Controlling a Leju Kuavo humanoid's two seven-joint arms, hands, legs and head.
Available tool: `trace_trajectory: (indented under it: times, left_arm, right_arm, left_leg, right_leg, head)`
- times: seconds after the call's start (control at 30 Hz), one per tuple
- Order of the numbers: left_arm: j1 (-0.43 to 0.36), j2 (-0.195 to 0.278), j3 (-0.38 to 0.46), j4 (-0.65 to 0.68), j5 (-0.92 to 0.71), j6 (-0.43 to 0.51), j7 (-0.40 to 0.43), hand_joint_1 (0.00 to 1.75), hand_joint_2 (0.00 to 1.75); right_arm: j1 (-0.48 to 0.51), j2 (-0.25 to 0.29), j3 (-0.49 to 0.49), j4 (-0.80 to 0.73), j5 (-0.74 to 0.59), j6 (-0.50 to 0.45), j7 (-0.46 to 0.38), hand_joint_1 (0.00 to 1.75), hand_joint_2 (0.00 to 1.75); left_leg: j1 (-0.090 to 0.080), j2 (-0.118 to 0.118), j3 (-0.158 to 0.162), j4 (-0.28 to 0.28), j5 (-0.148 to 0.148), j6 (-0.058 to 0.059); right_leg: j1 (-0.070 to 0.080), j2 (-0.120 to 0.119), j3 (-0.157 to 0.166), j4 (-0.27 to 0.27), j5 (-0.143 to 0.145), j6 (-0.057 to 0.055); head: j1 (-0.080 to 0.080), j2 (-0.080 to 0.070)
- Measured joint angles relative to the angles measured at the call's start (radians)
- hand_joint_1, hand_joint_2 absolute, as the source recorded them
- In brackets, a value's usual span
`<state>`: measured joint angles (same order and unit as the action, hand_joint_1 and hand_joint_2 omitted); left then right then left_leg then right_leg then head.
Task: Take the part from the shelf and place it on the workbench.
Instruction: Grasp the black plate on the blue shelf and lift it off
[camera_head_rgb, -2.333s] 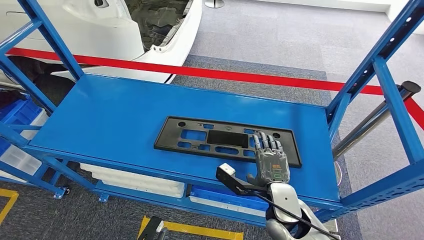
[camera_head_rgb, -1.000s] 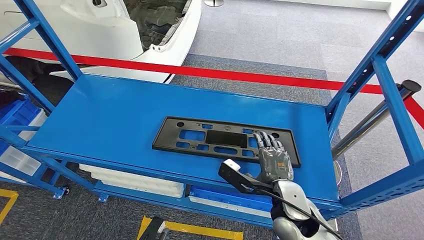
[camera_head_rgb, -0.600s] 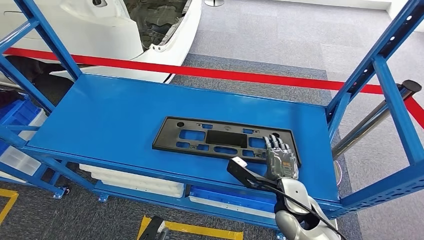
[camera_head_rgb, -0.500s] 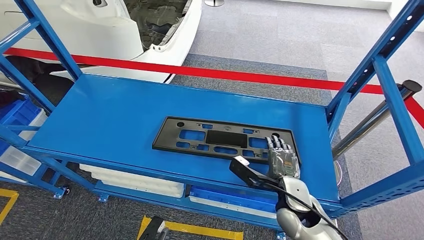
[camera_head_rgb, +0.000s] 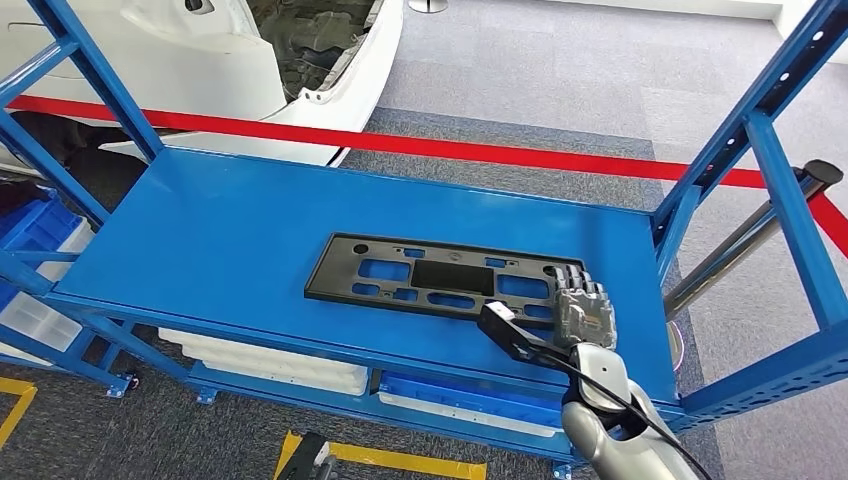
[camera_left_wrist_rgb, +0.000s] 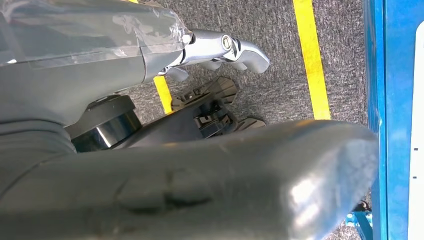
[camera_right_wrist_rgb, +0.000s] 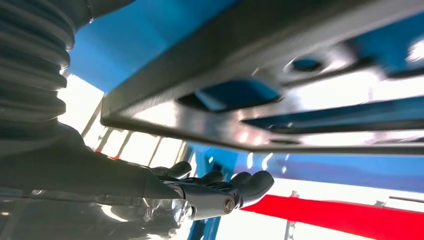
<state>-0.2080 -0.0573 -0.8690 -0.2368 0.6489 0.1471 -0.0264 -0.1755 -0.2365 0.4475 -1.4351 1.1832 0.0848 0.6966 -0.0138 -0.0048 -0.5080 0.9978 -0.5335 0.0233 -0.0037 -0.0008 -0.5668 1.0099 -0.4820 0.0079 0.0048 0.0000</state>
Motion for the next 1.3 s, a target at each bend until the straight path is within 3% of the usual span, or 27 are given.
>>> trace_trajectory:
  times: [1.0, 1.03, 1.13, 1.17, 1.3]
  left_arm:
    - [0.000, 0.001, 0.000, 0.000, 0.000, -0.002, -0.005, 0.00, 0.00]
    - [0.000, 0.001, 0.000, 0.000, 0.000, -0.003, -0.005, 0.00, 0.00]
    - [0.000, 0.001, 0.000, 0.000, -0.001, -0.004, -0.005, 0.00, 0.00]
    - [0.000, 0.001, 0.000, 0.000, -0.002, -0.004, -0.005, 0.00, 0.00]
    - [-0.001, 0.001, 0.000, 0.000, -0.008, -0.010, -0.004, 0.00, 0.00]
  right_arm:
    - [-0.004, 0.000, -0.042, 0.010, 0.117, 0.006, 0.000, 0.00, 1.75]
    - [-0.005, 0.000, -0.042, 0.010, 0.122, 0.008, 0.000, 0.10, 1.75]
    - [-0.009, 0.000, -0.042, 0.013, 0.117, 0.016, 0.000, 1.40, 1.75]
    - [-0.010, 0.000, -0.041, 0.015, 0.111, 0.018, 0.000, 1.75, 1.75]
    - [-0.017, 0.000, -0.039, 0.029, 0.092, 0.015, 0.000, 1.75, 1.75]
  left_leg:
    - [0.000, 0.000, 0.000, 0.000, 0.000, 0.000]
    - [0.000, 0.000, 0.000, 0.000, 0.000, 0.000]
    - [0.000, 0.000, 0.000, 0.000, 0.000, 0.000]
    - [0.000, 0.000, 0.000, 0.000, 0.000, 0.000]
    - [0.000, 0.000, 0.000, 0.000, 0.000, 0.000]
  right_leg:
    - [0.000, 0.000, 0.000, 0.000, 0.000, 0.000]
    - [0.000, 0.000, 0.000, 0.000, 0.000, 0.000]
    - [0.000, 0.000, 0.000, 0.000, 0.000, 0.000]
    - [0.000, 0.000, 0.000, 0.000, 0.000, 0.000]
    - [0.000, 0.000, 0.000, 0.000, 0.000, 0.000]
  head:
    - [0.000, 0.000]
    - [0.000, 0.000]
    - [0.000, 0.000]
    - [0.000, 0.000]
    - [0.000, 0.000]
